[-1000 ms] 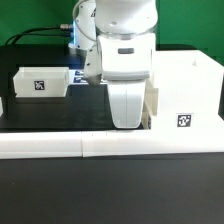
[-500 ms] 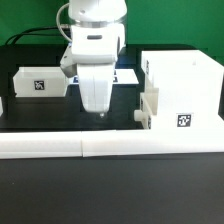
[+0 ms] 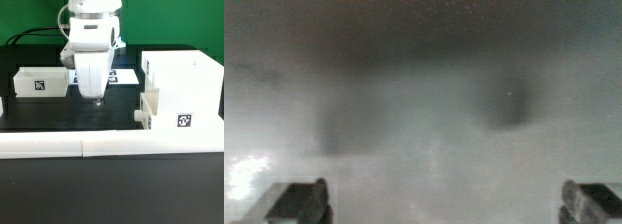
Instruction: Assemble drawer
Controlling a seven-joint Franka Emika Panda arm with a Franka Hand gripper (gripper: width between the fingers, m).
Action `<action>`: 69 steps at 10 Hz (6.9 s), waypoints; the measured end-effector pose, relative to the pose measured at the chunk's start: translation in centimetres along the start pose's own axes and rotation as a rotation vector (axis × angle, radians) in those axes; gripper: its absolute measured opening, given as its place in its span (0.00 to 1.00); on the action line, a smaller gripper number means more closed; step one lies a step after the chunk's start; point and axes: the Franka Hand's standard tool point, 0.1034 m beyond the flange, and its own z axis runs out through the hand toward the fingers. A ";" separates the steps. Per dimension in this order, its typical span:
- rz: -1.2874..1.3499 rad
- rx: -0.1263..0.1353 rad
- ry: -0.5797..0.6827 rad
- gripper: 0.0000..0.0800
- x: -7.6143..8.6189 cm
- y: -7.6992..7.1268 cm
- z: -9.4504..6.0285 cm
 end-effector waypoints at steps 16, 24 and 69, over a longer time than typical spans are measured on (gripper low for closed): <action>1.101 -0.157 0.088 0.81 -5.6 -2.7 -5.0; 1.327 -0.093 0.035 0.81 -7.8 -3.5 -4.5; 0.724 -0.099 0.021 0.05 -3.8 -3.6 -2.6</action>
Offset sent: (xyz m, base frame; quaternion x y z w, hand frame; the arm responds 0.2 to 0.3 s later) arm -0.0518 -0.0241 0.0231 -0.0141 -0.0662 0.2066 0.9761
